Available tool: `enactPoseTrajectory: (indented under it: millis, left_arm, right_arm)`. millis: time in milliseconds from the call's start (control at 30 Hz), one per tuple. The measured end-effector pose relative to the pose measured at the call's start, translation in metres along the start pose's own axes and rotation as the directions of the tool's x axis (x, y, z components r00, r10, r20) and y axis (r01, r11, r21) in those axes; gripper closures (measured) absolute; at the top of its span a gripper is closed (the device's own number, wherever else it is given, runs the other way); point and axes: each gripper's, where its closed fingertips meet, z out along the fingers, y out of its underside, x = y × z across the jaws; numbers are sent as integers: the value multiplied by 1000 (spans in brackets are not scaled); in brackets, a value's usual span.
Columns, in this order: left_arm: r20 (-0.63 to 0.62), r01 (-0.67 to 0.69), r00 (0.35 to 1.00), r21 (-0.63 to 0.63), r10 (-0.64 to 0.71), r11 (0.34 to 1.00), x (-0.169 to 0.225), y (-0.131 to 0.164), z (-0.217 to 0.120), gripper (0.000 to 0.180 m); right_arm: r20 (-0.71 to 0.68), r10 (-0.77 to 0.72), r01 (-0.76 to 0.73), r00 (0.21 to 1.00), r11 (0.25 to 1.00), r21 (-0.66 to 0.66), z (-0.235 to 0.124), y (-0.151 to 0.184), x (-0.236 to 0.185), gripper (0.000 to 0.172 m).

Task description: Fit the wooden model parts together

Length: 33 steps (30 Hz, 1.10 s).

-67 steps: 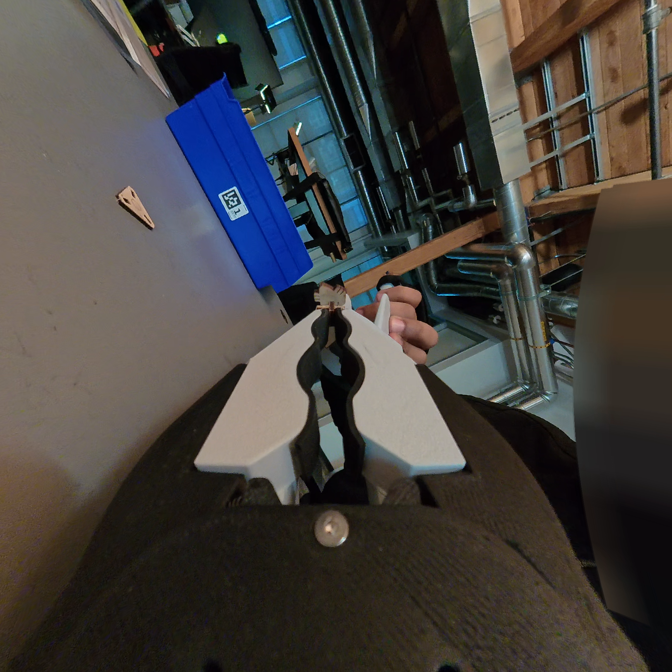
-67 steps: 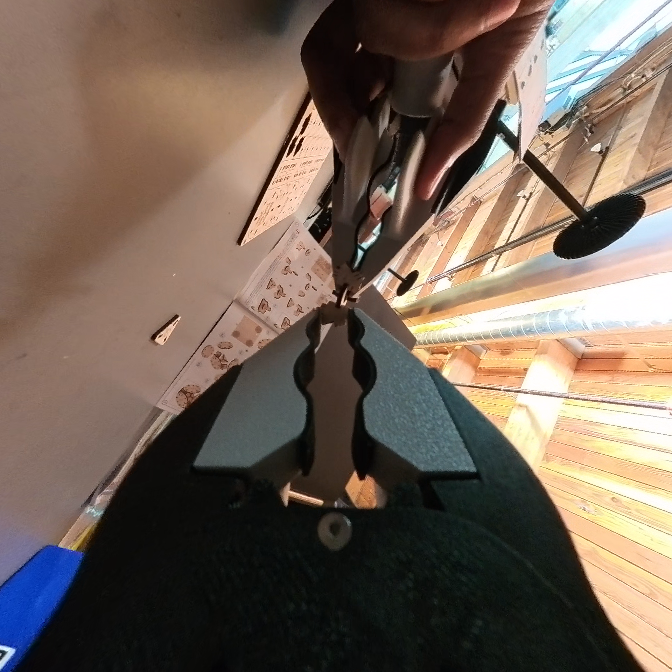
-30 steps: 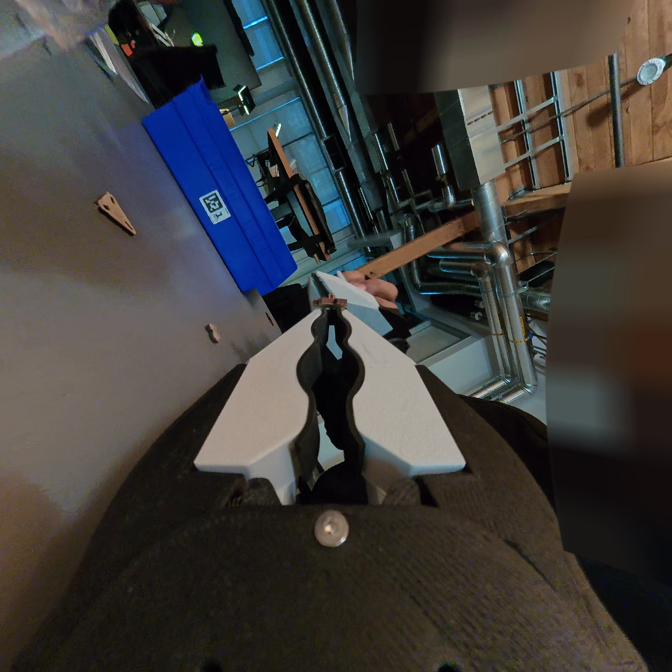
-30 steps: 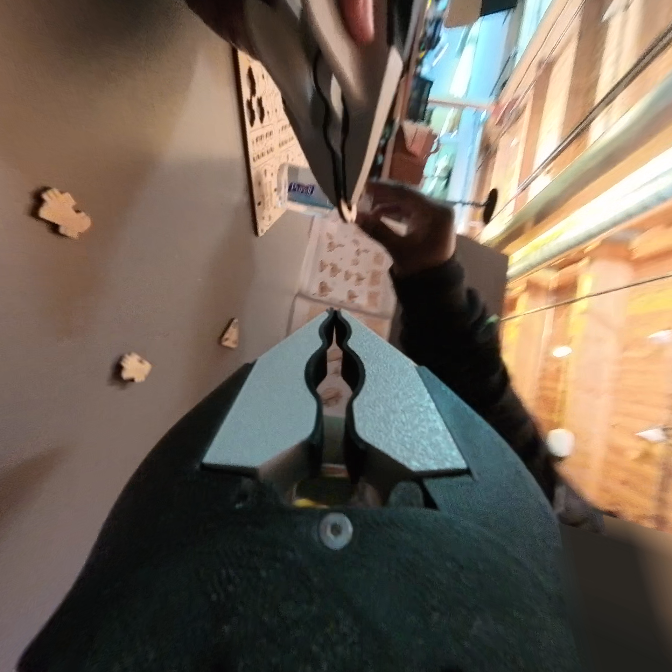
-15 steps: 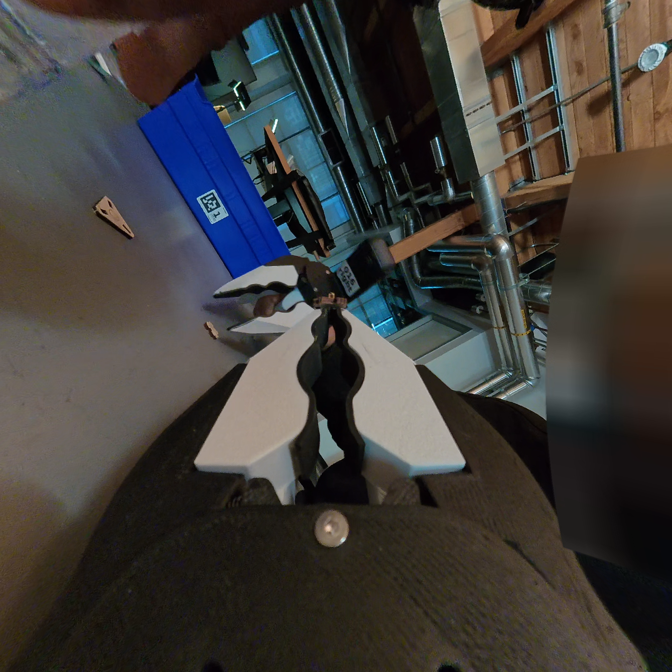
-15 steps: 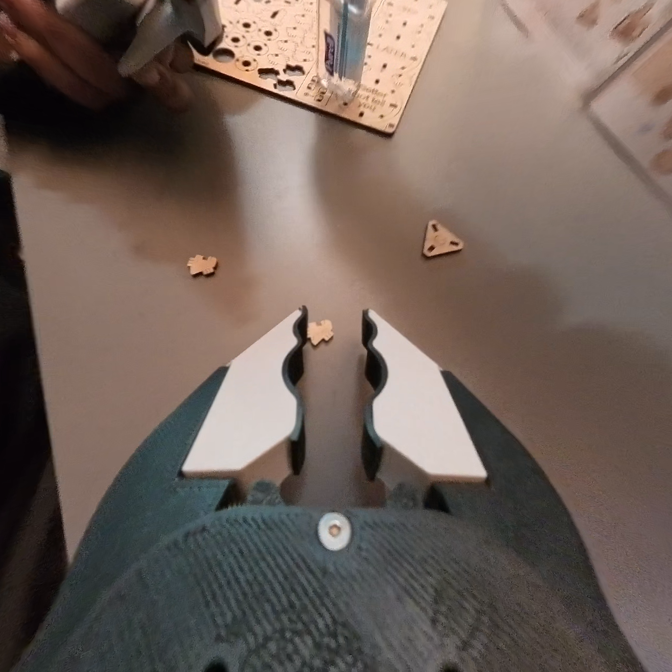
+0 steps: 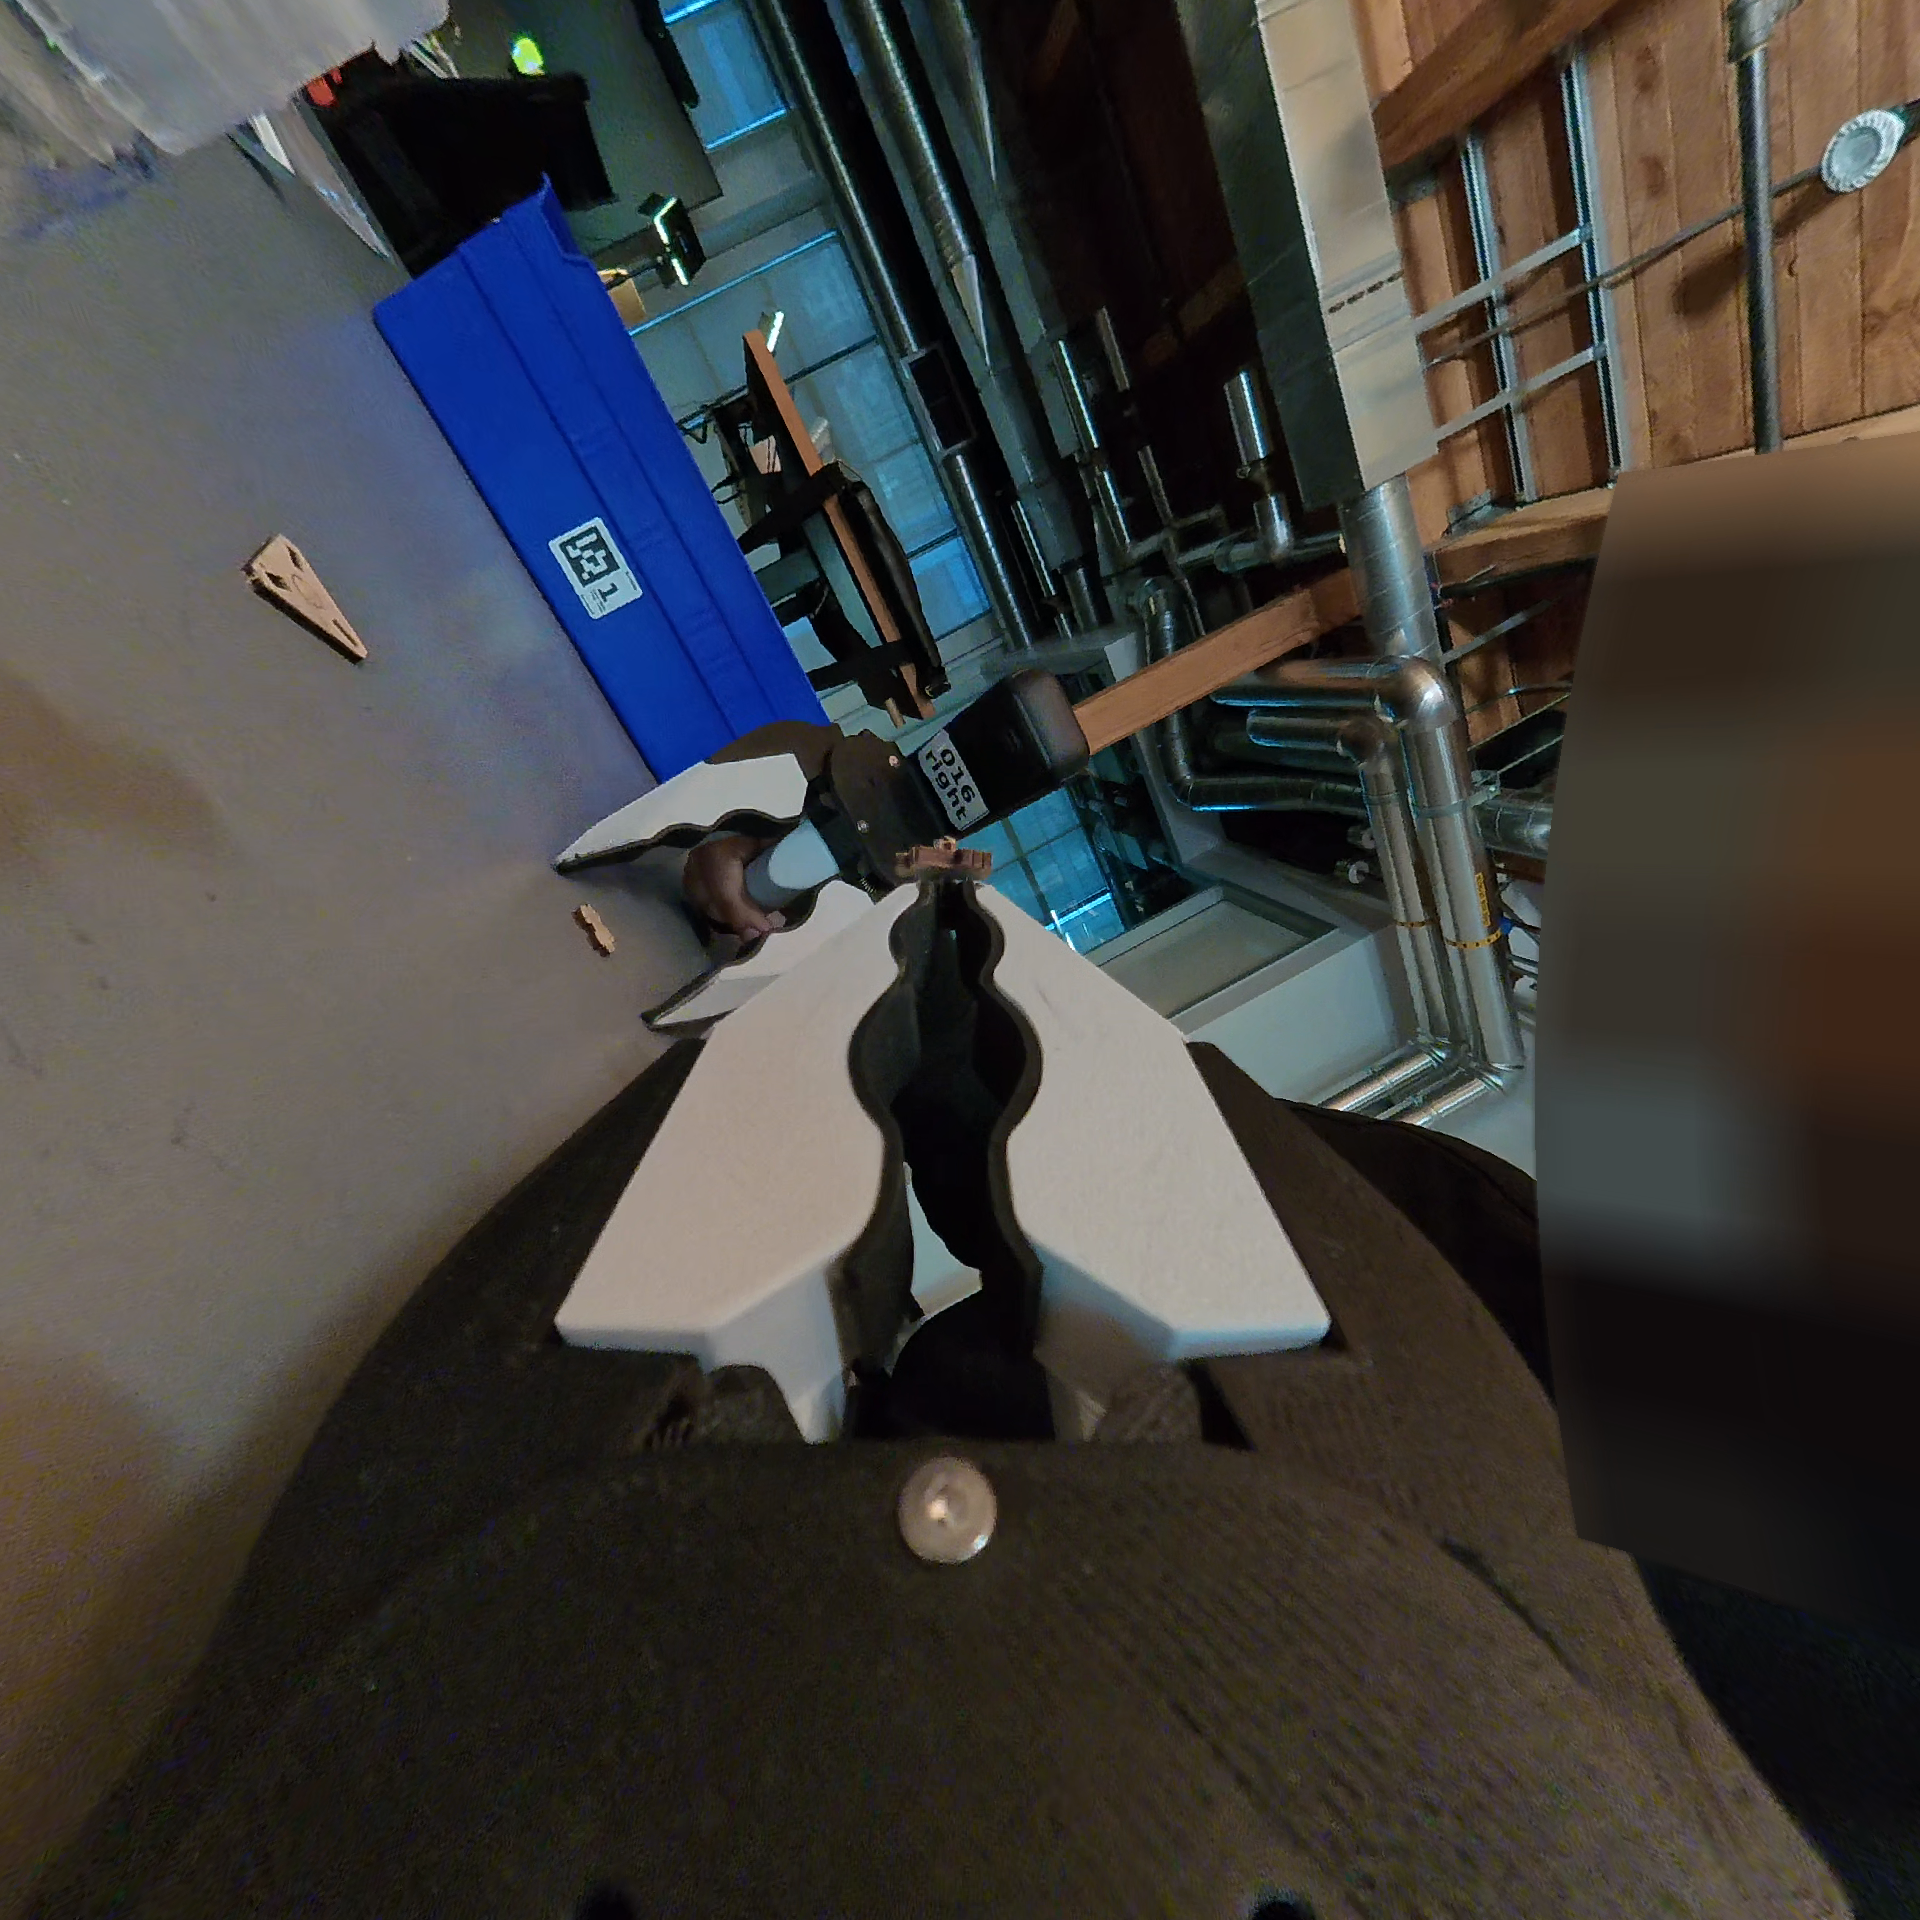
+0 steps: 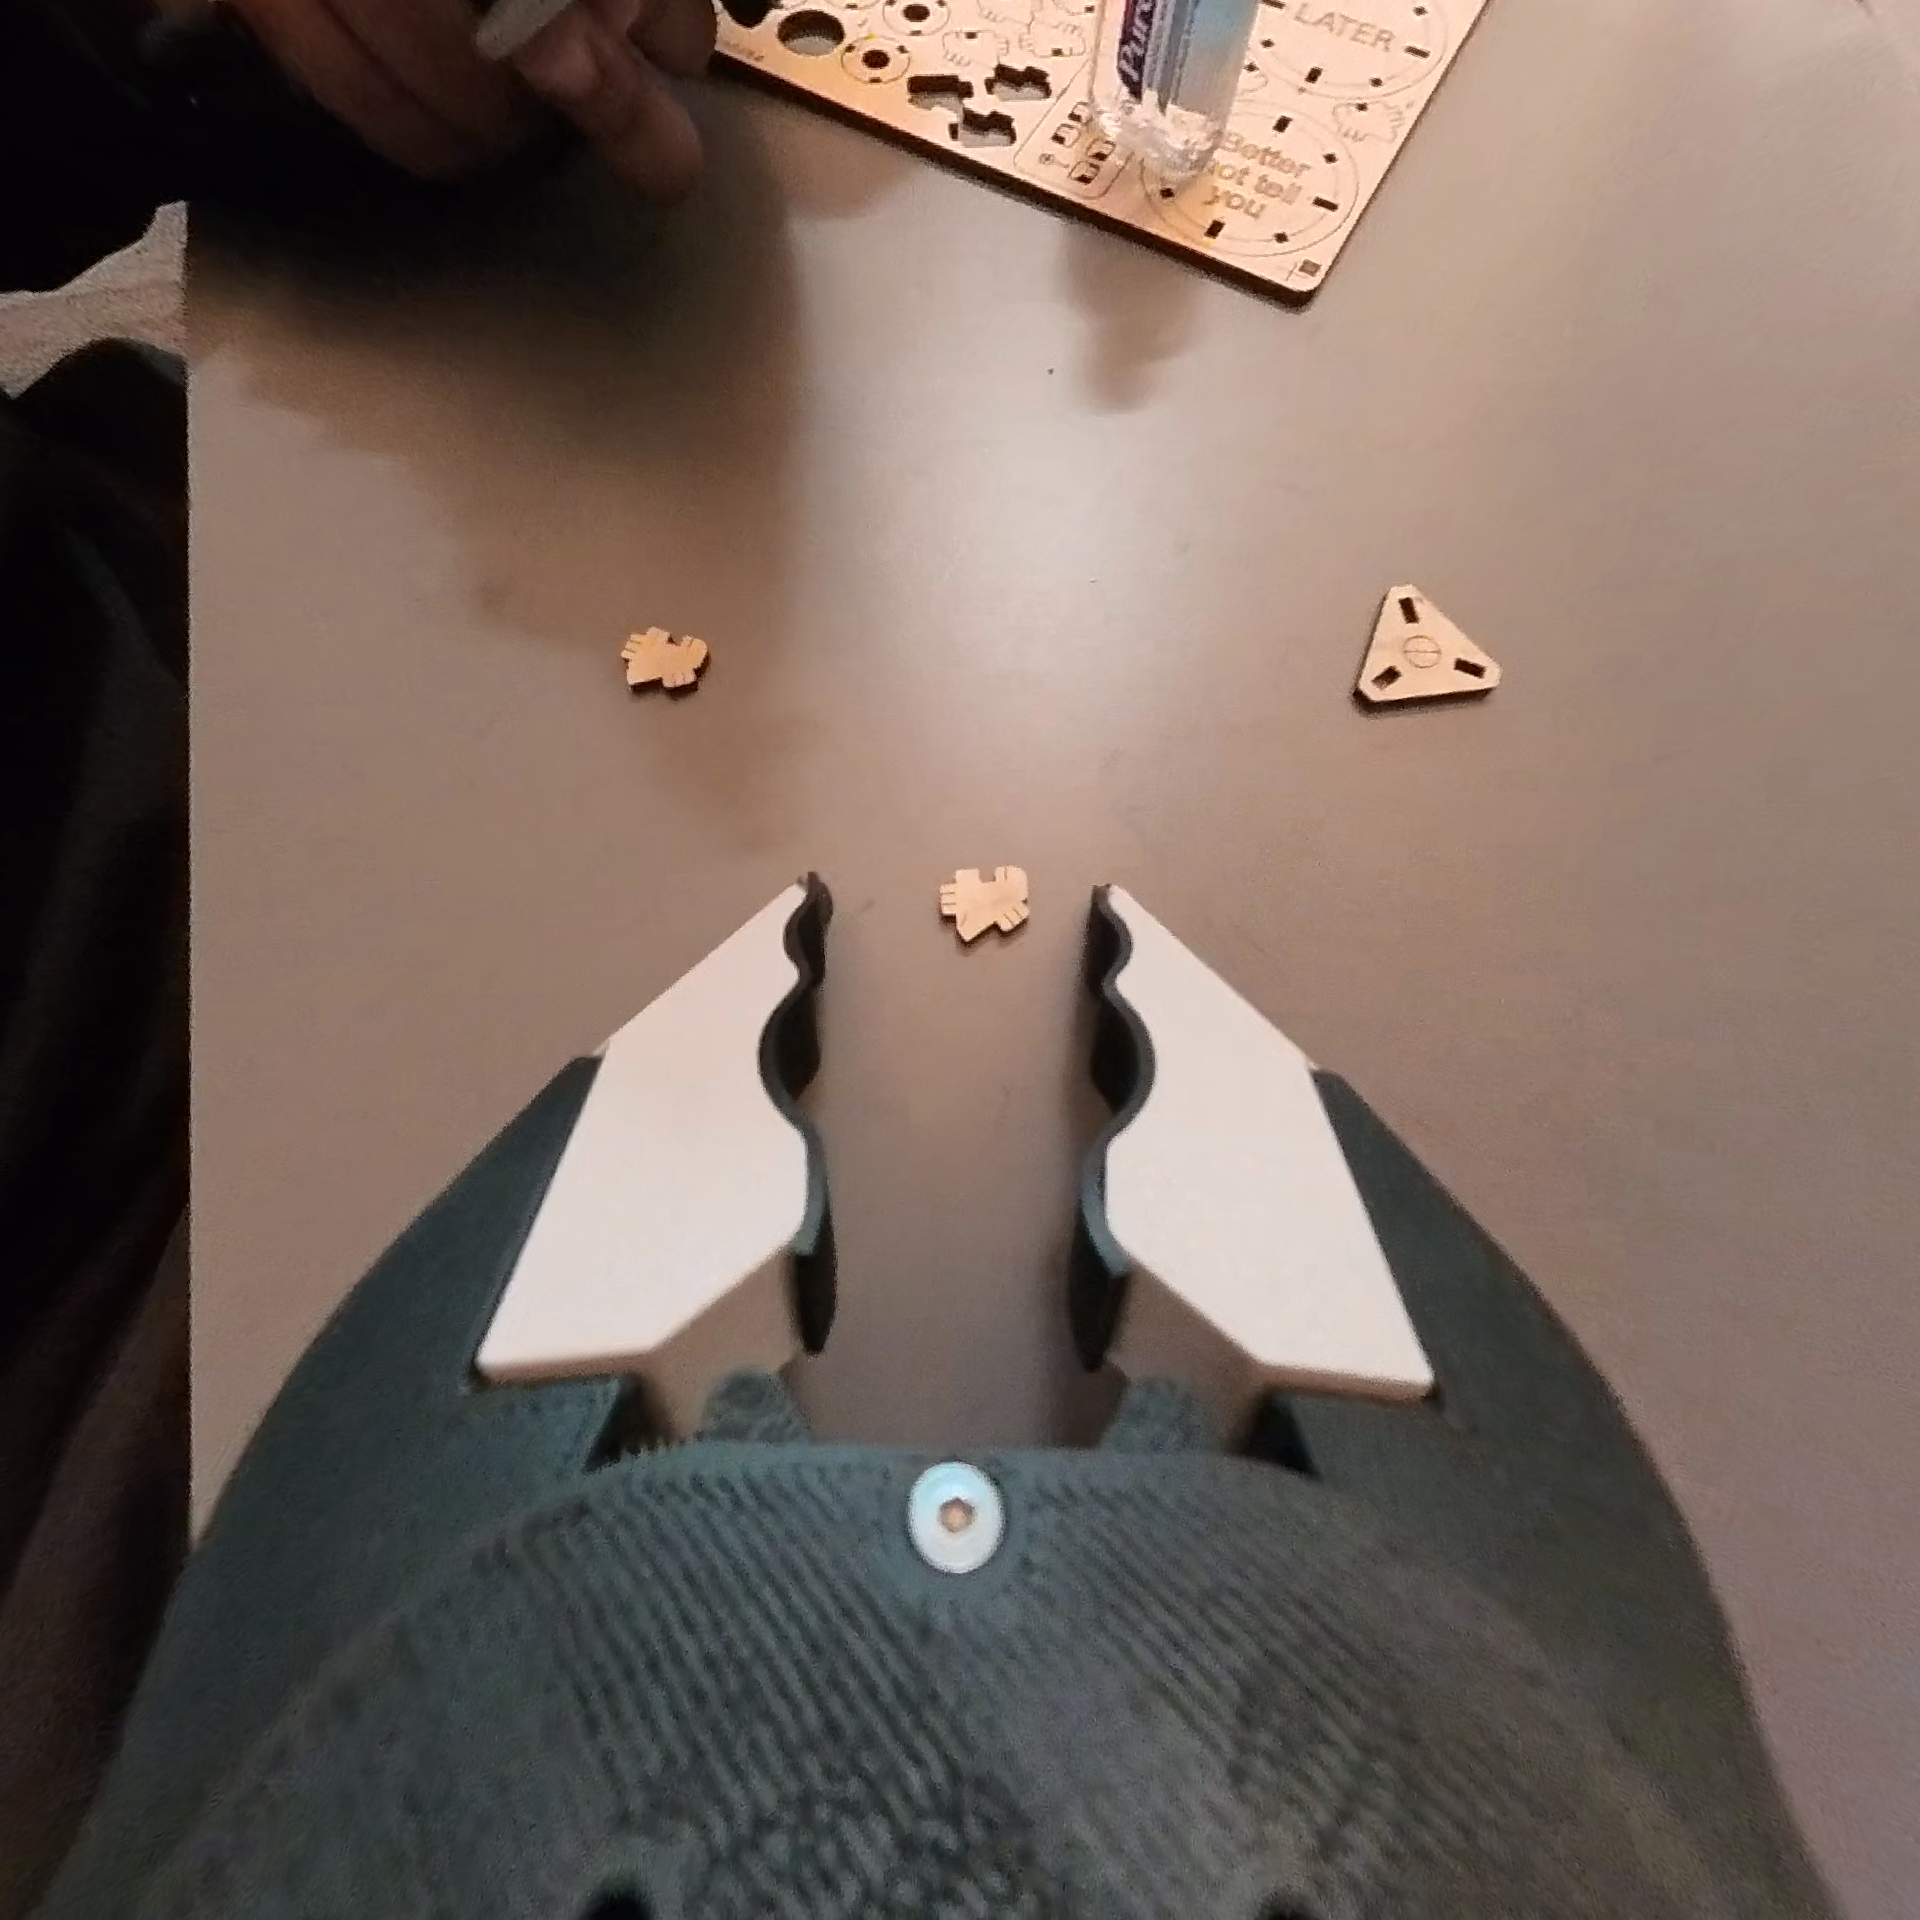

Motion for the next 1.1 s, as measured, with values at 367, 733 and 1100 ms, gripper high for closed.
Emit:
enactPoseTrajectory:
  millis: [367, 733, 1100]
  left_arm:
    - [-4, 3, 1000, -1, -3, 1000, 0, -1, 0, 180]
    - [-1, -3, 1000, 1, 3, 1000, 0, -2, 0, 180]
    - [1, -7, 1000, 14, 7, 1000, 0, -3, -1, 180]
  right_arm:
    - [8, -26, 26, 1000, 1000, -8, 5, -5, -4, 158]
    - [-72, -133, 141, 989, 983, 121, 11, -50, -15, 157]
    - [-251, -366, 403, 896, 908, 112, 14, -80, -25, 158]
